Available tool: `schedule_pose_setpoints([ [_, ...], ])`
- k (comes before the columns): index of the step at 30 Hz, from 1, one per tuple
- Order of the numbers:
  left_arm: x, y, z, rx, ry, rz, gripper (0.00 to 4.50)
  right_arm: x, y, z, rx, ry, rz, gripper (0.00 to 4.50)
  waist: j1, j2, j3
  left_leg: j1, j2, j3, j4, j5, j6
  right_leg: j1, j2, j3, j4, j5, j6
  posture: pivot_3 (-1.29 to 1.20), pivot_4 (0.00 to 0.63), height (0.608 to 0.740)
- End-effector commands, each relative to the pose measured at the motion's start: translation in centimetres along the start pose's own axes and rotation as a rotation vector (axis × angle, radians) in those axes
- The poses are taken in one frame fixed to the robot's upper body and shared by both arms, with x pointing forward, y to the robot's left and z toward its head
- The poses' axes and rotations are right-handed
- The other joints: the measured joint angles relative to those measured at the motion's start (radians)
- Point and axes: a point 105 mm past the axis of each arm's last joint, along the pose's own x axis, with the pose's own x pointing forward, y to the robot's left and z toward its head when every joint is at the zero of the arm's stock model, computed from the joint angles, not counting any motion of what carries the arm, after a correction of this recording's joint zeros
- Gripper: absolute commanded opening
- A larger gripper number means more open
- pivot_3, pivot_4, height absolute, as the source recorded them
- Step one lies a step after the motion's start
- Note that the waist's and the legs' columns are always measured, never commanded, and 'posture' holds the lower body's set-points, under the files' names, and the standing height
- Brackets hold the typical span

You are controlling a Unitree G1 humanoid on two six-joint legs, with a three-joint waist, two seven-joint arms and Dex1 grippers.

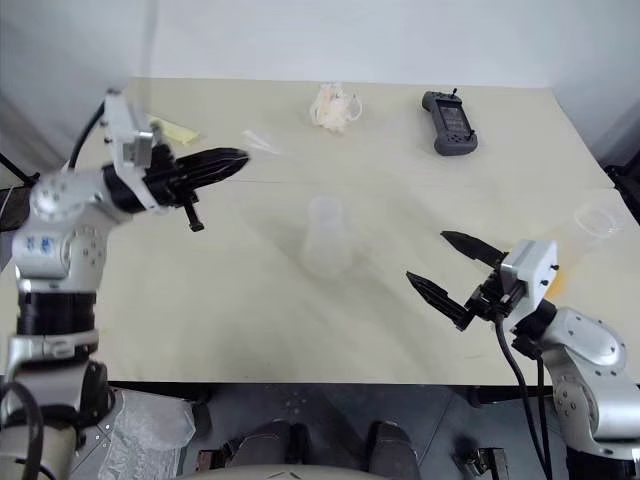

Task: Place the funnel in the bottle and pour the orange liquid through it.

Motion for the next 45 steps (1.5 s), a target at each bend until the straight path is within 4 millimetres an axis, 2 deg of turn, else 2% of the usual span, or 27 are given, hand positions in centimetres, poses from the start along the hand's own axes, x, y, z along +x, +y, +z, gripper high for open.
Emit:
schedule_pose_setpoints([
  [1,1.4,-0.6,-0.6,0.130,0.167,-0.201,0.04,-0.6,0.4,0.6,-0.012,-0.038,-0.043,4.50,-0.003,0.002,-0.001,0.000,0.000,0.001,0.000,0.000,0.000,0.000,0.001,0.000,0.000,0.000,0.000,0.00,0.150,0.740],
  [3,1.9,-0.2,-1.1,0.215,0.256,-0.261,0.04,-0.6,0.7,0.5,-0.001,-0.049,-0.056,4.50,-0.008,0.002,0.000,0.001,0.001,0.002,-0.001,0.001,-0.001,-0.001,0.002,0.001,0.000,0.000,0.000,0.00,0.150,0.740],
  [8,2.8,1.1,-1.7,0.285,0.331,-0.275,0.04,-0.3,1.3,0.5,0.007,-0.070,-0.079,4.50,-0.020,0.002,0.000,0.000,0.001,0.001,-0.001,0.001,-0.002,-0.002,0.002,0.002,0.000,0.000,-0.001,0.00,0.150,0.740],
  [17,3.9,1.6,-0.7,0.288,0.247,-0.240,0.04,-0.2,1.7,0.2,0.017,-0.073,-0.093,4.50,-0.019,0.002,0.000,-0.001,0.001,0.000,0.000,0.001,-0.001,-0.002,0.002,0.001,0.000,0.000,-0.001,0.00,0.150,0.740],
  [20,3.2,2.7,0.6,0.312,0.220,-0.206,0.04,0.0,1.6,0.2,0.017,-0.073,-0.091,4.50,-0.021,0.001,0.001,-0.001,0.001,0.000,0.000,0.001,-0.001,-0.002,0.002,0.001,0.000,0.000,-0.001,0.00,0.150,0.740],
  [25,0.5,3.5,0.6,0.396,0.363,-0.263,0.04,0.3,1.4,0.2,0.014,-0.073,-0.077,4.50,-0.027,0.001,0.001,-0.001,0.002,0.000,0.000,0.001,-0.001,-0.002,0.002,0.001,0.001,0.000,-0.001,0.00,0.150,0.740],
  [29,0.1,3.4,0.6,0.404,0.381,-0.303,0.04,0.5,1.3,0.2,0.015,-0.075,-0.070,4.50,-0.020,0.001,0.001,-0.001,0.001,0.000,0.000,0.001,-0.001,-0.002,0.002,0.001,0.001,0.000,-0.001,0.00,0.150,0.740],
  [33,1.2,2.1,0.2,0.387,0.346,-0.359,0.04,0.7,1.4,0.0,0.020,-0.077,-0.064,4.50,-0.004,0.001,0.001,-0.002,0.001,-0.001,0.001,0.001,-0.001,-0.002,0.001,0.001,0.001,0.000,0.000,0.00,0.150,0.740],
  [37,2.1,1.7,0.4,0.389,0.324,-0.372,0.04,0.6,1.5,0.0,0.022,-0.075,-0.063,4.50,-0.002,0.001,0.001,-0.002,0.001,-0.001,0.001,0.001,-0.001,-0.002,0.002,0.001,0.001,0.000,0.000,0.00,0.150,0.740],
  [45,2.4,2.4,0.9,0.416,0.334,-0.340,0.04,0.7,1.6,-0.1,0.024,-0.075,-0.060,4.50,-0.003,0.001,0.001,-0.001,0.001,-0.001,0.001,0.001,-0.001,-0.002,0.002,0.001,0.001,0.000,0.000,0.00,0.150,0.740],
])
